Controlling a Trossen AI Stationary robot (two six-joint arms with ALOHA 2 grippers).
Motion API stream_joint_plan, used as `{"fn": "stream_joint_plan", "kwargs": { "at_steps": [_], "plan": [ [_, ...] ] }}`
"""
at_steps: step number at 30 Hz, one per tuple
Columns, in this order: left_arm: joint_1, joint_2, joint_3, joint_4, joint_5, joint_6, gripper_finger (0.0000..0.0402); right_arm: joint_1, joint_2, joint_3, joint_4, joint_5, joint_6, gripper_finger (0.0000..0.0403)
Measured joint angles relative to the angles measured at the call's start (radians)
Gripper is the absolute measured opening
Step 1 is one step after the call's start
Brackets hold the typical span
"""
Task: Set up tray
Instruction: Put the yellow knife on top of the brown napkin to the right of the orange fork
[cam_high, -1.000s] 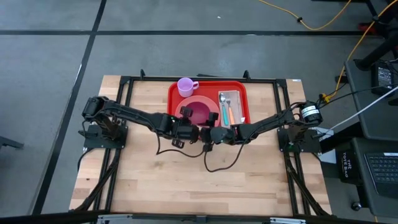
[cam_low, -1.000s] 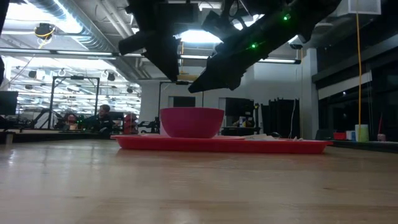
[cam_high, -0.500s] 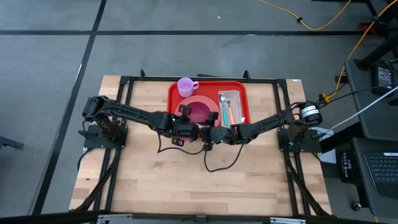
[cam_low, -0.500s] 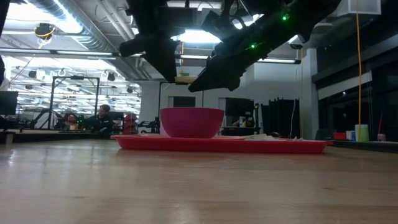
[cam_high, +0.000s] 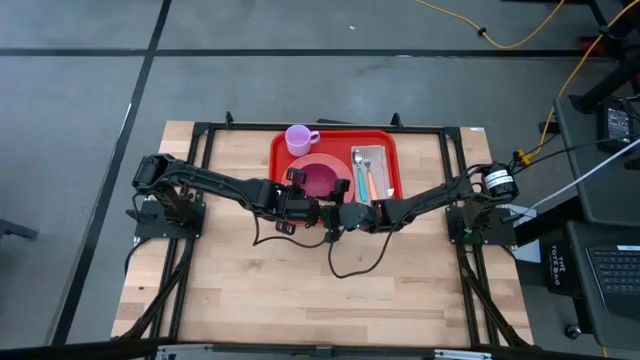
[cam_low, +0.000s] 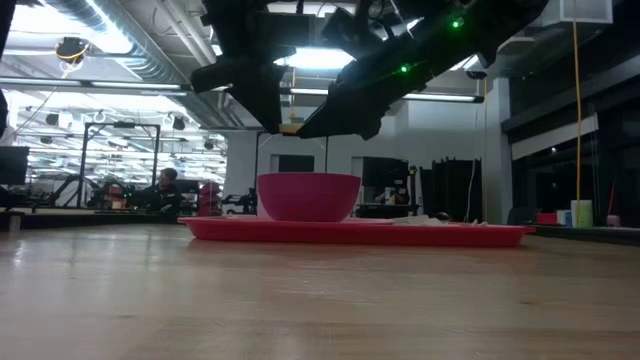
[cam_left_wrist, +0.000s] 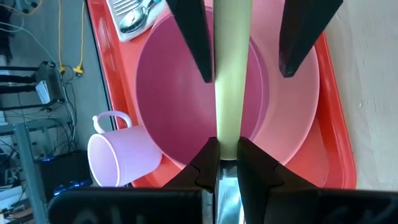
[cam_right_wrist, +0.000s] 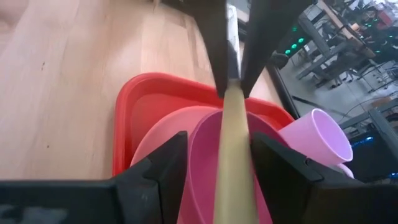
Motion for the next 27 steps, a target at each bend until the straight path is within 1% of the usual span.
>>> {"fn": "stream_joint_plan", "kwargs": {
  "at_steps": [4, 15, 18, 22, 27],
  "plan": [
    [0.0, 0.0, 0.0, 0.0, 0.0, 0.0, 0.0024, 0.0, 0.0, 0.0, 0.039, 0.039, 0.007, 0.018],
    [0.0, 0.0, 0.0, 0.0, 0.004, 0.002, 0.0024, 0.0, 0.0, 0.0, 0.014, 0.041, 0.035, 0.018],
    [0.0, 0.0, 0.0, 0.0, 0.006, 0.002, 0.0024, 0.0, 0.0, 0.0, 0.015, 0.056, 0.036, 0.0179],
    [0.0, 0.0, 0.0, -0.001, 0.012, 0.004, 0.0024, 0.0, 0.0, 0.0, 0.011, 0.058, 0.037, 0.0166],
    [0.0, 0.0, 0.0, -0.001, 0.024, 0.01, 0.0024, 0.0, 0.0, 0.0, 0.009, 0.05, 0.06, 0.0139]
  ]
}}
